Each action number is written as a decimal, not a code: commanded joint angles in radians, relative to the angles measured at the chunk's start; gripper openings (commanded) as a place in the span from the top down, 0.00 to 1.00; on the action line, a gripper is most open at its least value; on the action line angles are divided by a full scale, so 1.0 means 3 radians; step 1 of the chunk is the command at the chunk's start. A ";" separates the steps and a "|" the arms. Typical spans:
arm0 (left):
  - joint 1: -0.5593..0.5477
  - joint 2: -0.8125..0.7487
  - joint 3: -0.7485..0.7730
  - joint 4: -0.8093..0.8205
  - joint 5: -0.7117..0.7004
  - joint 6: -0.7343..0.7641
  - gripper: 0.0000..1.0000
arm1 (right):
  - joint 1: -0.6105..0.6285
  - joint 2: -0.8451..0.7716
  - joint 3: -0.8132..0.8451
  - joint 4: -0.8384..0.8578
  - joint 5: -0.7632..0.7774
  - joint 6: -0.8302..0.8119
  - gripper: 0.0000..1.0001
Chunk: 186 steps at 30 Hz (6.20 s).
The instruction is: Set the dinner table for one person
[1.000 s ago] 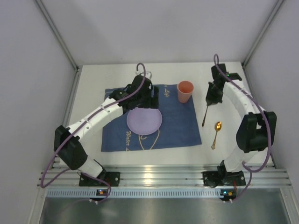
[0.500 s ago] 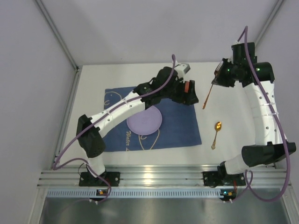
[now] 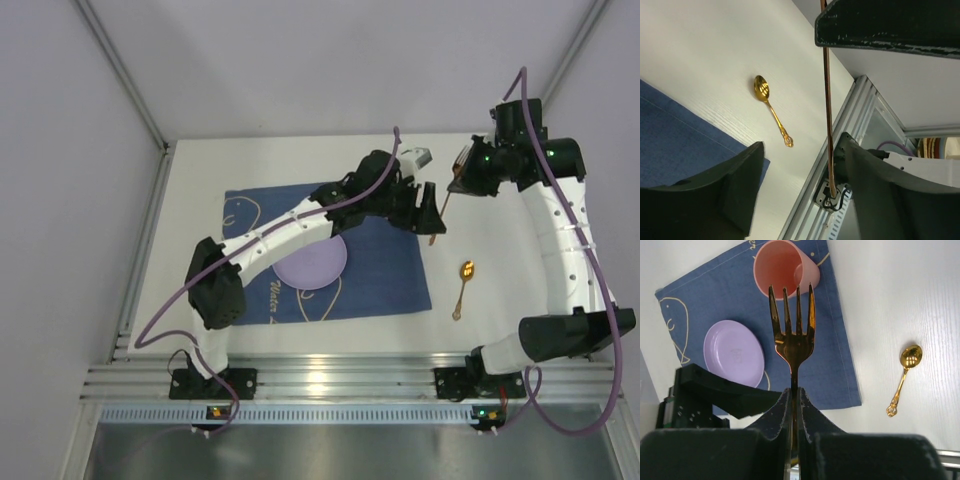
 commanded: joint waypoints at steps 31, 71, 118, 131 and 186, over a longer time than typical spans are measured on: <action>0.2519 -0.2314 -0.2905 -0.0964 0.0515 0.0111 1.00 | 0.0024 -0.0181 -0.0260 0.0088 -0.0576 -0.0250 0.00; 0.3109 -0.1235 -0.2839 -0.1997 -0.0303 0.0648 0.29 | 0.0029 -0.0513 -0.1037 0.0057 -0.0250 -0.0353 0.00; 0.3109 -0.1306 -0.2240 -0.1584 -0.0252 0.0449 0.36 | -0.0718 0.0903 -0.3118 0.1939 0.1029 -0.0066 1.00; 0.3104 -0.1726 -0.2343 -0.1338 -0.0283 0.0295 0.36 | 0.0012 0.0234 -0.1590 0.0830 0.1545 -0.0261 1.00; 0.3104 -0.2375 -0.2108 -0.1727 -0.1172 0.0126 0.34 | 0.2258 -0.1472 -0.1965 0.1927 0.1018 -0.0105 0.00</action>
